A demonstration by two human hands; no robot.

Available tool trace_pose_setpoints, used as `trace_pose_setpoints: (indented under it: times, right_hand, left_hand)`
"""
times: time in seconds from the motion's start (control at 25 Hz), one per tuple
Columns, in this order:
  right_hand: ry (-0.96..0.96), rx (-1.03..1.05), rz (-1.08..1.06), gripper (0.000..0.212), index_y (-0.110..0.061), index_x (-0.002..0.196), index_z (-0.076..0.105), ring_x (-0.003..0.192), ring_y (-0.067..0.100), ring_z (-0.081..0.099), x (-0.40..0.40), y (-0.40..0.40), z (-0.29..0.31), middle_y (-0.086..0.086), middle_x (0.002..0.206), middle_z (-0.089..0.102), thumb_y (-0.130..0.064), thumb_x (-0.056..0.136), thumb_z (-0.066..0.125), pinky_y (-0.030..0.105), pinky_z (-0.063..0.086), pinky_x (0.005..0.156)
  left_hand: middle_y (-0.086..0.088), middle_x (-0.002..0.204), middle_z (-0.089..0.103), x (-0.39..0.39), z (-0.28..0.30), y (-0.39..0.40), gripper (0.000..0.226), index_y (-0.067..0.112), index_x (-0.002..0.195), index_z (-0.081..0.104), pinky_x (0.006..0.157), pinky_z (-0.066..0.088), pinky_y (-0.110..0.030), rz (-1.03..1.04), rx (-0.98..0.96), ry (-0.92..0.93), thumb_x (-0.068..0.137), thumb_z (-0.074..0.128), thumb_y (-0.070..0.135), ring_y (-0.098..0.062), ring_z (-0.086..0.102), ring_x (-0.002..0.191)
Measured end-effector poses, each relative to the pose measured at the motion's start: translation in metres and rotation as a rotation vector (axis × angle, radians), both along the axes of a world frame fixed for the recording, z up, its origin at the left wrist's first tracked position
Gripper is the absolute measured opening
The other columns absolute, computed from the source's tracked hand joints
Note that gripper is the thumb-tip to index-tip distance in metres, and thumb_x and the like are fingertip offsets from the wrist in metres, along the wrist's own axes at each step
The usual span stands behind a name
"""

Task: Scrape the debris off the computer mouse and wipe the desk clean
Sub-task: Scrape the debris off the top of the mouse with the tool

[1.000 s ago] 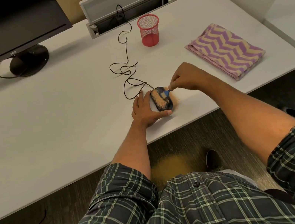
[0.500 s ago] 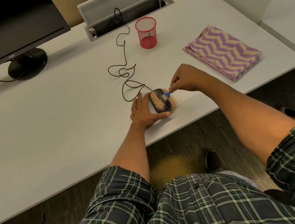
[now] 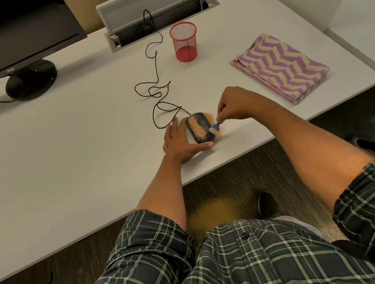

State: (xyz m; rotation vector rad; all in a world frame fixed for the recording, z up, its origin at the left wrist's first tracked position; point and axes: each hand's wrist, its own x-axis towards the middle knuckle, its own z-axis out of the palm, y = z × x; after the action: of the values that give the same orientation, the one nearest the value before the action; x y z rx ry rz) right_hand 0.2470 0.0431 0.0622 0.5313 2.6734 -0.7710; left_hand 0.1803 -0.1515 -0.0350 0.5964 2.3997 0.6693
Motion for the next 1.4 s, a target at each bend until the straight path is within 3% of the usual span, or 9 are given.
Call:
trace_pose_setpoints:
  times: [0.48, 0.64, 1.2, 1.4]
  right_hand:
    - [-0.029, 0.001, 0.150, 0.014, -0.011, 0.096, 0.080, 0.054, 0.007, 0.052, 0.004, 0.000, 0.007, -0.009, 0.066, 0.064, -0.019, 0.085, 0.074, 0.018, 0.036, 0.050]
    - [0.007, 0.033, 0.082, 0.016, -0.011, 0.099, 0.079, 0.062, 0.007, 0.057, 0.001, 0.004, 0.005, -0.010, 0.072, 0.064, -0.019, 0.085, 0.075, 0.018, 0.037, 0.053]
    - [0.095, -0.018, 0.024, 0.017, -0.010, 0.098, 0.080, 0.059, 0.007, 0.054, -0.010, 0.009, -0.002, -0.008, 0.070, 0.064, -0.022, 0.086, 0.074, 0.019, 0.036, 0.053]
    - [0.175, -0.034, -0.113, 0.017, -0.010, 0.094, 0.080, 0.060, 0.008, 0.057, -0.023, 0.007, -0.012, -0.003, 0.073, 0.069, -0.023, 0.087, 0.072, 0.021, 0.041, 0.053]
  left_hand:
    - [0.009, 0.168, -0.012, 0.001, 0.000, 0.000, 0.126, 0.036, 0.160, 0.006, 0.122, 0.005, -0.048, -0.004, 0.002, 0.008, 0.064, 0.080, 0.071, -0.018, -0.012, 0.154]
    - [0.010, 0.167, -0.012, 0.001, 0.001, -0.001, 0.126, 0.036, 0.160, 0.005, 0.123, 0.005, -0.048, -0.010, 0.001, 0.006, 0.065, 0.080, 0.070, -0.019, -0.012, 0.154]
    - [0.010, 0.167, -0.012, 0.000, 0.002, 0.000, 0.125, 0.037, 0.160, 0.004, 0.123, 0.005, -0.048, -0.012, -0.002, 0.006, 0.065, 0.079, 0.070, -0.019, -0.012, 0.153]
    - [0.010, 0.167, -0.013, 0.001, 0.003, -0.001, 0.125, 0.038, 0.160, 0.004, 0.123, 0.005, -0.049, -0.017, -0.010, 0.002, 0.065, 0.079, 0.070, -0.019, -0.012, 0.153]
